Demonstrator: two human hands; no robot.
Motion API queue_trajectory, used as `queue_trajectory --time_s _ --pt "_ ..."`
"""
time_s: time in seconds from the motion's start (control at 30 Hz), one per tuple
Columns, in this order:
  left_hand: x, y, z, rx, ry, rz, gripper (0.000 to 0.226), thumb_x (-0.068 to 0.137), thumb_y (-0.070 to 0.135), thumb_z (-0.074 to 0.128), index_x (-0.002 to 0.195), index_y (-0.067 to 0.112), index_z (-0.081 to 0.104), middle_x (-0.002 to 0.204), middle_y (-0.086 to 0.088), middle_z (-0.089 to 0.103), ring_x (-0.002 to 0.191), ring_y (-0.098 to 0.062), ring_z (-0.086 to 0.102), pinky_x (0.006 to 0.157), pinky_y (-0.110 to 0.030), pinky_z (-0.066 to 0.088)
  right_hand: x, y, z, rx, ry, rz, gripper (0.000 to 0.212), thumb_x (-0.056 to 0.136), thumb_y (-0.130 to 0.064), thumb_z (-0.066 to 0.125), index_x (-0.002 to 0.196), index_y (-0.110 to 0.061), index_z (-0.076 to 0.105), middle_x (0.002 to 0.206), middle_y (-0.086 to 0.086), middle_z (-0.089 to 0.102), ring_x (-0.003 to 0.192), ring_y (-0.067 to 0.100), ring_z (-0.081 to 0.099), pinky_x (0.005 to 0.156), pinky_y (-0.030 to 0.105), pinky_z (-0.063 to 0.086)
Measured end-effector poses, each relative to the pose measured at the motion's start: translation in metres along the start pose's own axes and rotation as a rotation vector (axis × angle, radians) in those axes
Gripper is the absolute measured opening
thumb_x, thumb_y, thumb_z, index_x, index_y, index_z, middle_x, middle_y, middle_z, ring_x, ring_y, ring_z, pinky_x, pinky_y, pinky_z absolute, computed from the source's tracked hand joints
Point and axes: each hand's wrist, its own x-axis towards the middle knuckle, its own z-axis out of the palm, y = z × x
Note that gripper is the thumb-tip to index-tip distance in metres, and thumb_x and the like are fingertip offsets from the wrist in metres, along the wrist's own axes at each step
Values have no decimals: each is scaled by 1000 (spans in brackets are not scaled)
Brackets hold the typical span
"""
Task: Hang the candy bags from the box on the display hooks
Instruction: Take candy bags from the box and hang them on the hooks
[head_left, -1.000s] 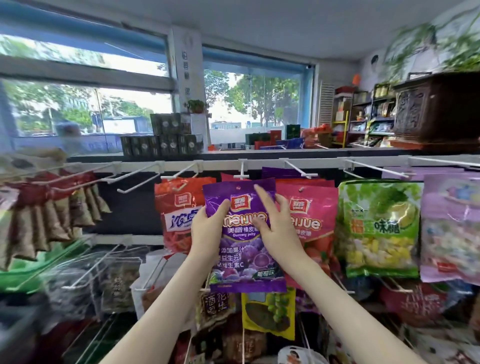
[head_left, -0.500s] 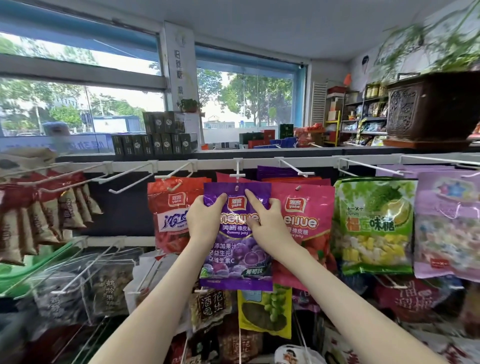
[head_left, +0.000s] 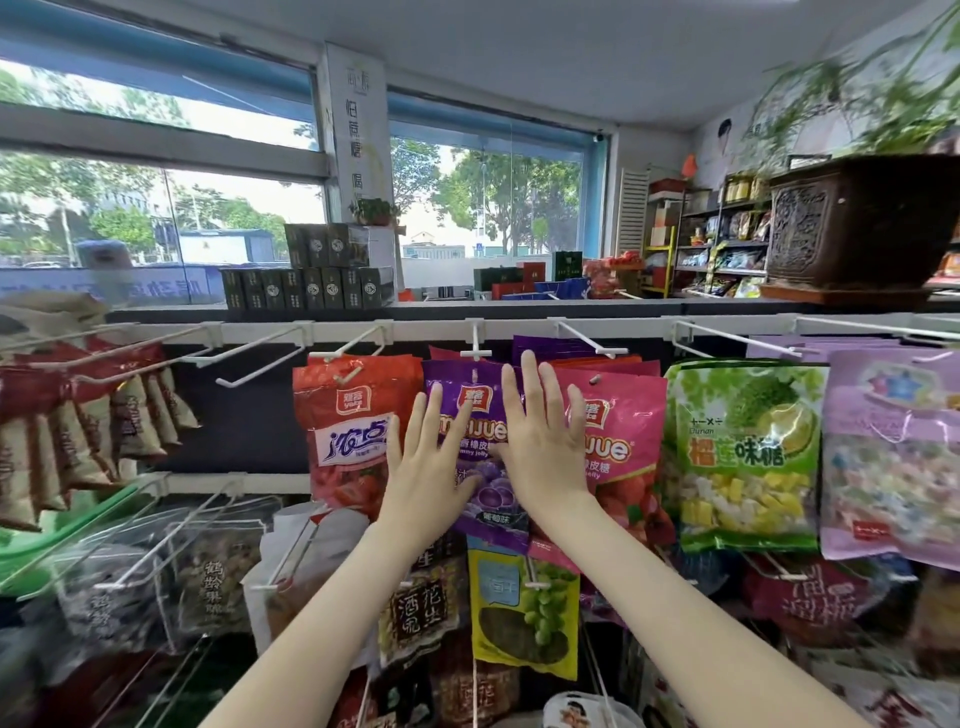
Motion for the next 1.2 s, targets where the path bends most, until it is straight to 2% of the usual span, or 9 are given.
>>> queue_trajectory --time_s 0.1,0.2,0.27,0.37,0.43,0.67,0.83,1.0,1.2 --pt "-5 -4 7 45 -32 24 101 74 46 73 152 25 13 159 -11 -2 147 -29 -4 114 -56 -2 -10 4 12 -69 -33 -65 89 61 -34 86 135 -4 48 139 13 47 125 26 46 105 44 21" --pt "-7 -3 13 70 -39 29 106 66 51 77 151 24 19 158 -14 9 146 -28 3 113 -56 4 -13 11 24 -86 -79 -97 98 55 -41 87 136 -4 47 140 14 49 124 27 52 109 48 14" --pt "-7 -1 18 97 -18 35 109 62 53 79 150 23 23 157 -16 17 145 -29 8 112 -56 8 -13 14 25 -153 -150 -111 108 56 -46 84 143 -6 36 147 12 39 136 27 37 113 51 -1" --pt "-5 1 25 146 -1 65 110 55 49 84 147 21 30 155 -18 24 143 -32 15 111 -60 14 -10 14 23 -292 -239 -169 102 81 -50 62 149 -8 -2 159 9 7 146 27 -1 104 52 -28" --pt "-3 1 29 175 11 75 109 51 42 88 144 19 37 153 -20 27 142 -34 18 111 -60 15 -4 10 22 -307 -252 -178 92 91 -46 50 148 -8 -10 159 9 -3 146 27 -9 99 53 -31" --pt "-3 1 39 165 23 83 98 53 23 85 142 15 44 151 -23 29 140 -39 22 108 -61 22 1 3 24 -362 -234 -177 76 94 -32 42 149 -4 -2 158 14 4 146 28 0 105 54 -22" --pt "-19 18 43 56 53 52 91 67 22 75 147 12 33 153 -24 25 143 -36 20 110 -59 21 -24 18 25 -267 -81 -179 70 81 -24 61 145 -10 35 150 9 36 140 24 31 112 53 -2" --pt "-43 65 35 -43 20 -9 82 73 22 68 146 8 35 152 -25 26 140 -38 29 111 -54 25 -75 45 14 -176 5 -141 61 88 -31 47 145 -11 36 150 7 37 139 21 33 113 50 14" --pt "-76 157 19 -259 41 127 65 85 21 55 145 6 35 152 -23 25 141 -37 23 114 -53 21 -144 107 -15 -85 -41 -34 58 93 -31 41 146 -9 33 152 9 32 141 22 29 112 44 24"
